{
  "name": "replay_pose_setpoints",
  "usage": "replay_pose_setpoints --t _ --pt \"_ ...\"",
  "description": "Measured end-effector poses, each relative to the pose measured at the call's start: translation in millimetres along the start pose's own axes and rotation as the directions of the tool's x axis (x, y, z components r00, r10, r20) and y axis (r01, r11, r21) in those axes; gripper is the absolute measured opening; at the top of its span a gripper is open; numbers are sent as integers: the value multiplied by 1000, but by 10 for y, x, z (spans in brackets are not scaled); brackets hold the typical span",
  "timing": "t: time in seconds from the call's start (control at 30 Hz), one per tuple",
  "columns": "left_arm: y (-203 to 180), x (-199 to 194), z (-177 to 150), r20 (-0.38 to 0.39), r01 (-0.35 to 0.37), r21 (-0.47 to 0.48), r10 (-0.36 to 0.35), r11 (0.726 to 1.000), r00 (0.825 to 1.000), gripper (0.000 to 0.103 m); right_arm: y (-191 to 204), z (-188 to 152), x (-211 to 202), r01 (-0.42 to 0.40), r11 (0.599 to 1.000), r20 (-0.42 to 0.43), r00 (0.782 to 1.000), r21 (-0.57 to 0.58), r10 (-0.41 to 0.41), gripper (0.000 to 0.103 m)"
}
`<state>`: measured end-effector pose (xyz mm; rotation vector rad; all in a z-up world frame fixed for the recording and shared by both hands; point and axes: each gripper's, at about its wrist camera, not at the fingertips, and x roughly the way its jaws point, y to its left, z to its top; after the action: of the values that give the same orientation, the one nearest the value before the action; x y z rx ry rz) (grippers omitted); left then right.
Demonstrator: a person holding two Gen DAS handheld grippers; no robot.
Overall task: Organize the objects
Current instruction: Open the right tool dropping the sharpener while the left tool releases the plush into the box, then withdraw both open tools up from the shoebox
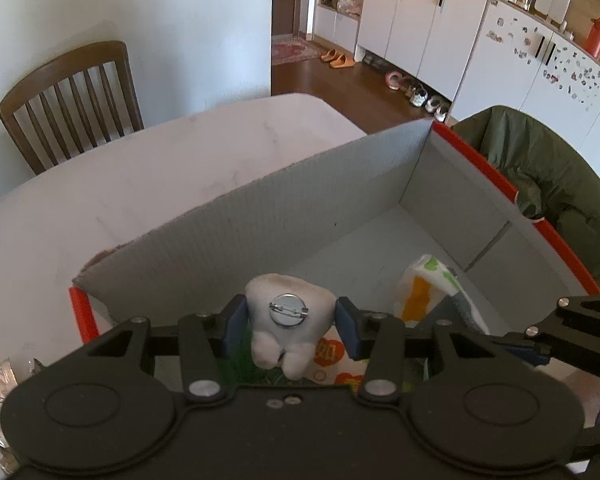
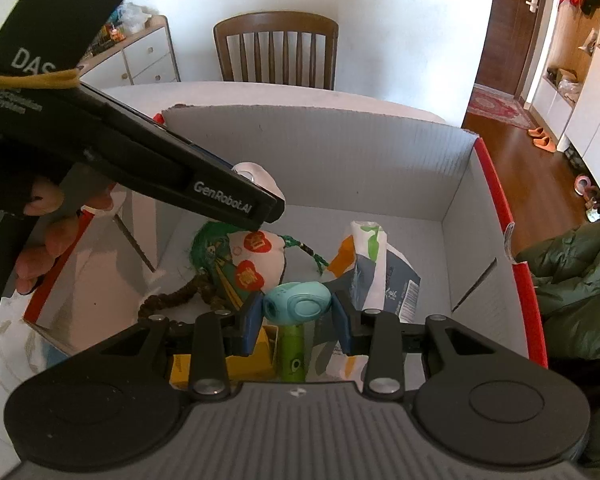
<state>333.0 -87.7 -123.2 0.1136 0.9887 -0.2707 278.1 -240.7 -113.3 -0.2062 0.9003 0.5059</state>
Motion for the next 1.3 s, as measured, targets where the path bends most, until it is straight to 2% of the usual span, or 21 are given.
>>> replay_pose_setpoints --t 0.3,0.47,0.53,0.77,1.0,1.3 --pt "38 98 -28 -59 -8 -6 8 1000 998 48 -39 -3 57 -3 1000 -17 1000 6 3 37" --pt "85 86 -23 -80 -5 -20 4 1000 997 55 -43 -10 10 -14 1000 -10 1000 12 14 37" --pt "104 44 -38 -68 -16 -25 14 1000 998 64 -35 -10 -22 -18 1000 -6 1000 13 18 37" --pt "99 -181 -99 -19 -3 -15 3 1000 1000 70 -30 15 -188 -31 999 18 999 32 30 39" --pt "95 -480 -179 47 16 -19 -15 1000 999 70 -12 68 -412 -31 998 57 998 52 28 40" --pt "72 -968 -328 144 48 -20 -45 999 989 70 72 77 -739 -41 996 113 993 76 32 44"
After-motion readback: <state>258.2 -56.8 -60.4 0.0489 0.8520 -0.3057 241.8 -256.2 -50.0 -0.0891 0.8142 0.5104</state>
